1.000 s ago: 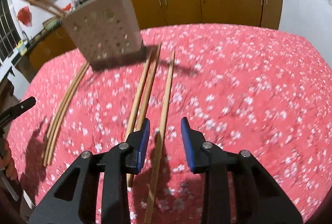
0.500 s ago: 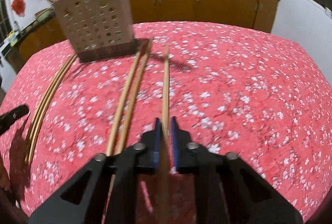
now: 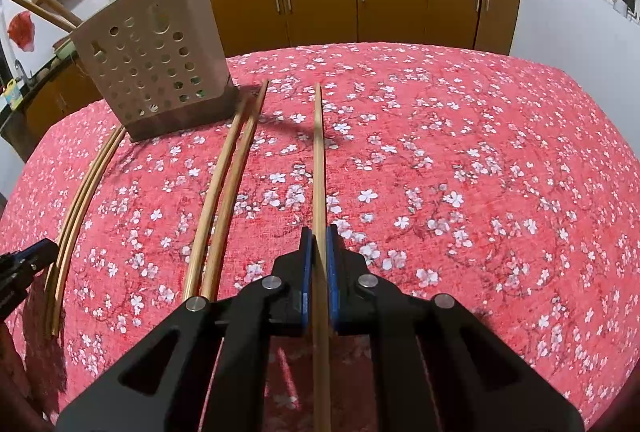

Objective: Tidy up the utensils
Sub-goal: 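Lower both tools to the table and grasp a loose wooden chopstick each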

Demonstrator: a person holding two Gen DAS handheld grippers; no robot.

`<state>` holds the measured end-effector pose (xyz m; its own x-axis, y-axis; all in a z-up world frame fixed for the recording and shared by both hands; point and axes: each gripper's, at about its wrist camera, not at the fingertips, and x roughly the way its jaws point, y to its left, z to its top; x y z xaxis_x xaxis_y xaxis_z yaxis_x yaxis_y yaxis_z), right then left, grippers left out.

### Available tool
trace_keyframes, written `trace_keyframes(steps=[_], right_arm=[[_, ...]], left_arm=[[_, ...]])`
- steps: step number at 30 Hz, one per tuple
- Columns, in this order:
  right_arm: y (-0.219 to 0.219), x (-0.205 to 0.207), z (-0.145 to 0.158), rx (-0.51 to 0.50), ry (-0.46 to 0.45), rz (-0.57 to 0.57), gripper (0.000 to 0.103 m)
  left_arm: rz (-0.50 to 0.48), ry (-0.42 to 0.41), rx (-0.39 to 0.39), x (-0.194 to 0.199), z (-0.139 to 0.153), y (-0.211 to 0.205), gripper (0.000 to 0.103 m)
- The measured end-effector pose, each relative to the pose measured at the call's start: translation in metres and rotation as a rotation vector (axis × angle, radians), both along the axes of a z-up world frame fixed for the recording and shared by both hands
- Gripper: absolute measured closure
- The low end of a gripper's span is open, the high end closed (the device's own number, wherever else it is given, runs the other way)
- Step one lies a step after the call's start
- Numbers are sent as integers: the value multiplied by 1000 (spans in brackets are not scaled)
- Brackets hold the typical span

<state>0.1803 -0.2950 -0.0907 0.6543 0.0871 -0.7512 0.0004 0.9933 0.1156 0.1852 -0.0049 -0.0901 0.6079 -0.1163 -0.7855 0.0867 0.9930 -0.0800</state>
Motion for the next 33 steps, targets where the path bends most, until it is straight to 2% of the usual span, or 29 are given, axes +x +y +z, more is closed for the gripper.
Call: trace_keyframes(steps=[4, 8, 11, 19, 33], right_arm=[[2, -2, 2, -6, 7, 13, 95], [5, -7, 3, -14, 3, 23, 94], [3, -5, 3, -5, 4, 28, 95], [-4, 14, 4, 4, -3, -2, 95], [1, 20, 0, -9, -3, -3, 95]], left_arm=[[-2, -7, 32, 0, -1, -3, 87], [-4, -23, 92, 2, -3, -8, 95], [7, -19, 87, 10, -2, -2, 95], [120, -16, 72, 38, 0, 40, 95], [130, -20, 2, 33, 2, 58, 93]])
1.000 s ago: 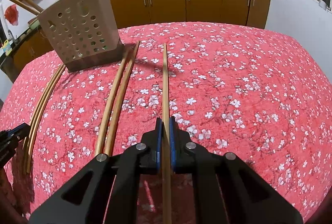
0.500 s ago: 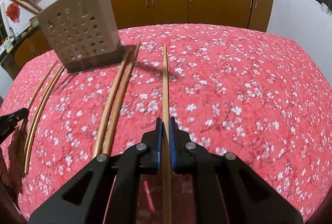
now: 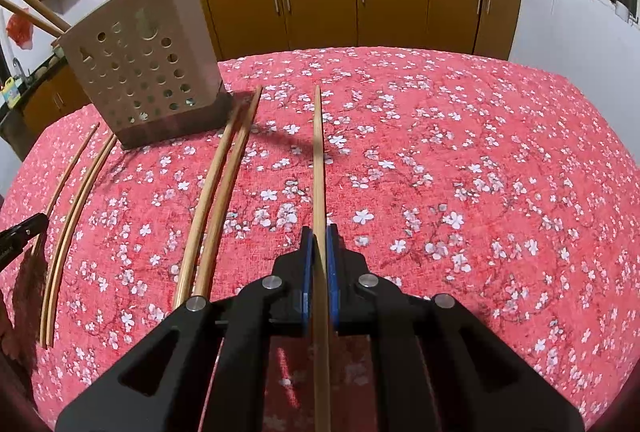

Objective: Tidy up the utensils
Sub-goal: 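Lower both tools to the table and grasp a loose wooden chopstick each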

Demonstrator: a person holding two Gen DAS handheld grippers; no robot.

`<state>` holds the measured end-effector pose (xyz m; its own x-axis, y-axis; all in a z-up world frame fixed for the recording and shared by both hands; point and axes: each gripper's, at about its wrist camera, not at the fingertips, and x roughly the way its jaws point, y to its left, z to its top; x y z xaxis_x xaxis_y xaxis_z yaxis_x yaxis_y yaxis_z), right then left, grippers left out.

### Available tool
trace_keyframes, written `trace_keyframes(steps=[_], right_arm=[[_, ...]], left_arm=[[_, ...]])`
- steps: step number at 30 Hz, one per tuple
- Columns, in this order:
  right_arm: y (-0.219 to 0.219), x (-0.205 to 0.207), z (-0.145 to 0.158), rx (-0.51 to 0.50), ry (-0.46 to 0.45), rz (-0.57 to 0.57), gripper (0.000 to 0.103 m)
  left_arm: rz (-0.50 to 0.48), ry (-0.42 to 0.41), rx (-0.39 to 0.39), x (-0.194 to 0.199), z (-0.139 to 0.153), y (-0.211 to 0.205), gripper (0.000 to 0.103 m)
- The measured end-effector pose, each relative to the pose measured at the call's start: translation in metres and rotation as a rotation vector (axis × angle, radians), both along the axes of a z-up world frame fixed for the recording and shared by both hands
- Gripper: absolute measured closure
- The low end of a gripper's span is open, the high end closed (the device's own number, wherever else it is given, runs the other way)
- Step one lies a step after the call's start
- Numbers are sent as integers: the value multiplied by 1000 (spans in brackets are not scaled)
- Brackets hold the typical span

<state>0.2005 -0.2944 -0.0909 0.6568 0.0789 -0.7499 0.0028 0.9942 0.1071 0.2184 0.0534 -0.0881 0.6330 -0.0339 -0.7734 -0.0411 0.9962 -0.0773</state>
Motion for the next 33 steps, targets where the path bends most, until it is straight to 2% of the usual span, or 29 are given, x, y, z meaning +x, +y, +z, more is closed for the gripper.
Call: trace_keyframes(steps=[5, 29, 33], right_arm=[[-1, 0, 0, 2, -1, 0, 95], [-2, -4, 1, -1, 0, -3, 94], [0, -11, 1, 0, 0, 2, 94]], left_arm=[[6, -1, -29, -1, 0, 3, 93], [8, 4, -21, -3, 2, 1, 93], [4, 7, 1, -13, 1, -5, 93]])
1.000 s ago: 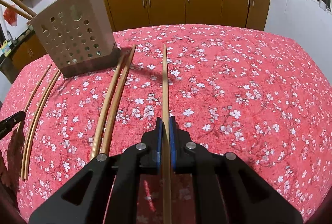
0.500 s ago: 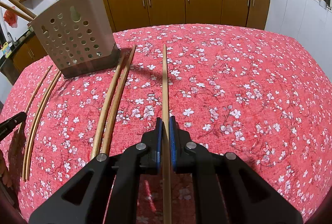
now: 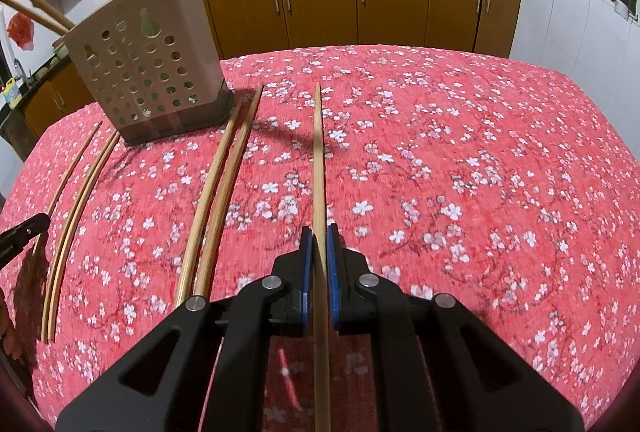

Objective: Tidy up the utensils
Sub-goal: 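Lift both held chopsticks upright and carry them toward the perforated holder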

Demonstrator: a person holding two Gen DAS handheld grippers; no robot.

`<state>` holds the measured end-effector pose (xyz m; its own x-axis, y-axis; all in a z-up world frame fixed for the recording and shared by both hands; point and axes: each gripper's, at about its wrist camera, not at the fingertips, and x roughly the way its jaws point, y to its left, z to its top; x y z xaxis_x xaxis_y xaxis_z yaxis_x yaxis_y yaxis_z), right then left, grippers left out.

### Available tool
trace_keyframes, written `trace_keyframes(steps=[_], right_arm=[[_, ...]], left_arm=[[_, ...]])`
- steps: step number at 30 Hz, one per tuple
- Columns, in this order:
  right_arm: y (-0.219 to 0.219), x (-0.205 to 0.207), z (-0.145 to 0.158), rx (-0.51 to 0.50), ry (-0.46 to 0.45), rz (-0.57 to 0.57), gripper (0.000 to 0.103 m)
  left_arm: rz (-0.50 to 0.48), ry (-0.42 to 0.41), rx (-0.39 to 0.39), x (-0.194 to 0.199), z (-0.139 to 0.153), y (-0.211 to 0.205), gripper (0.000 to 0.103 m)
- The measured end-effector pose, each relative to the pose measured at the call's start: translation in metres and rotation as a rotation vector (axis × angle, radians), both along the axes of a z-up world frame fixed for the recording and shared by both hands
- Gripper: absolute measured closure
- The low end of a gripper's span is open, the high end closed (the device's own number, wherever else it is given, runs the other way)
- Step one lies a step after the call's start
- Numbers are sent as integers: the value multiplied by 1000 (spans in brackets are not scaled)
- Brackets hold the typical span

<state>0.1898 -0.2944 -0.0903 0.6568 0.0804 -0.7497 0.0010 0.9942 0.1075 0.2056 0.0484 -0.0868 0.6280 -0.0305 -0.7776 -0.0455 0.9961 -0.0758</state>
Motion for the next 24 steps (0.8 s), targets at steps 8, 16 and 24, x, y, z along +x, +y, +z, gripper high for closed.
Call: trace_keyframes(steps=[8, 16, 24], right_arm=[[-4, -4, 2, 25, -4, 2, 95], [-14, -19, 43, 37, -113, -12, 95], [-25, -28, 86, 47, -249, -41, 95]], left_arm=[[-1, 2, 8, -7, 0, -2, 95], [-7, -22, 13, -9, 22, 1, 95], [4, -157, -28, -17, 75, 11, 95]])
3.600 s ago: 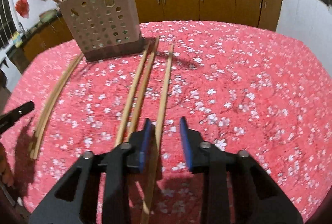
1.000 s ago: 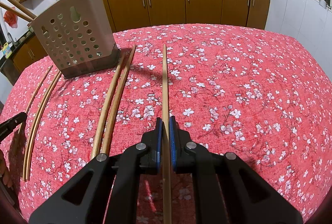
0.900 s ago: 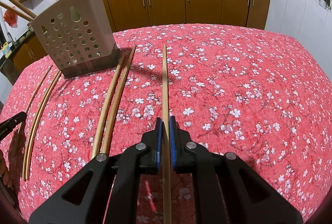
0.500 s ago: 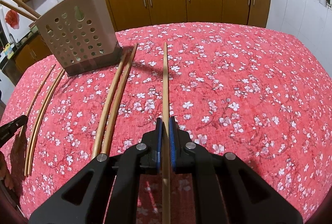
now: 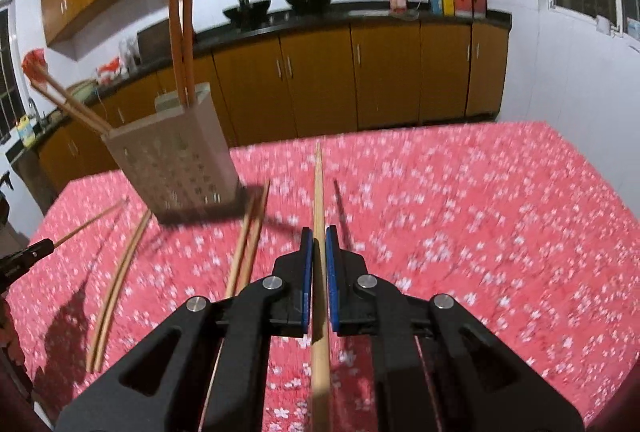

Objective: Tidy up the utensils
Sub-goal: 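Lift both held chopsticks upright and carry them toward the perforated holder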

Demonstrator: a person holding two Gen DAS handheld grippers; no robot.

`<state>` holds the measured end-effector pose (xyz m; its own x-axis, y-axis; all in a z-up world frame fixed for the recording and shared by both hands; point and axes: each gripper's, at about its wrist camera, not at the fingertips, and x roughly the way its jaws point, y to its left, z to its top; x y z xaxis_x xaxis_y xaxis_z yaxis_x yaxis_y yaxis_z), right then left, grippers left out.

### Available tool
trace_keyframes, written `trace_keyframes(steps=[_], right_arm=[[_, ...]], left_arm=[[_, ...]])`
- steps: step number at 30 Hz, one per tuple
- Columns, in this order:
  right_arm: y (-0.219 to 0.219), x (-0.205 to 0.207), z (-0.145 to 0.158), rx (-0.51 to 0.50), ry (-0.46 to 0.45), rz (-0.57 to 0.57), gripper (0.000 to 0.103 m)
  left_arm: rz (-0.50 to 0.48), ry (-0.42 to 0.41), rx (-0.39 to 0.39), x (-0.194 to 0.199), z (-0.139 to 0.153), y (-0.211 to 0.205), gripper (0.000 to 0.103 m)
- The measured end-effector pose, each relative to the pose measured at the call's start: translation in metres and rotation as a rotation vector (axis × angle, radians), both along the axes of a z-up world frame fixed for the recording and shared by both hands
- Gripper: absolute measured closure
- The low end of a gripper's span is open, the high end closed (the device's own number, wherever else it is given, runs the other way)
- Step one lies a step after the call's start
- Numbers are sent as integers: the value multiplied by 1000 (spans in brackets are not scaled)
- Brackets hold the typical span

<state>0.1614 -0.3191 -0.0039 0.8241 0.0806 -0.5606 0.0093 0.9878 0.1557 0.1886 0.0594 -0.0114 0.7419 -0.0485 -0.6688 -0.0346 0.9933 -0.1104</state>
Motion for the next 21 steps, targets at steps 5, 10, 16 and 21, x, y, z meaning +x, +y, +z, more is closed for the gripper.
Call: trace_keyframes(steps=[5, 10, 16, 21], right_arm=[[-1, 3, 10, -13, -14, 0, 95], [8, 23, -15, -45, 111, 33, 95], [17, 40, -55, -54, 186, 45, 95], [24, 46, -77, -75, 235, 68, 95]], left_arm=[[-16, -76, -3, -2, 28, -4, 95], [-16, -76, 21, 2, 29, -9, 95], [-15, -51, 14, -1, 17, -11, 95], [-16, -14, 5, -3, 0, -14, 95]])
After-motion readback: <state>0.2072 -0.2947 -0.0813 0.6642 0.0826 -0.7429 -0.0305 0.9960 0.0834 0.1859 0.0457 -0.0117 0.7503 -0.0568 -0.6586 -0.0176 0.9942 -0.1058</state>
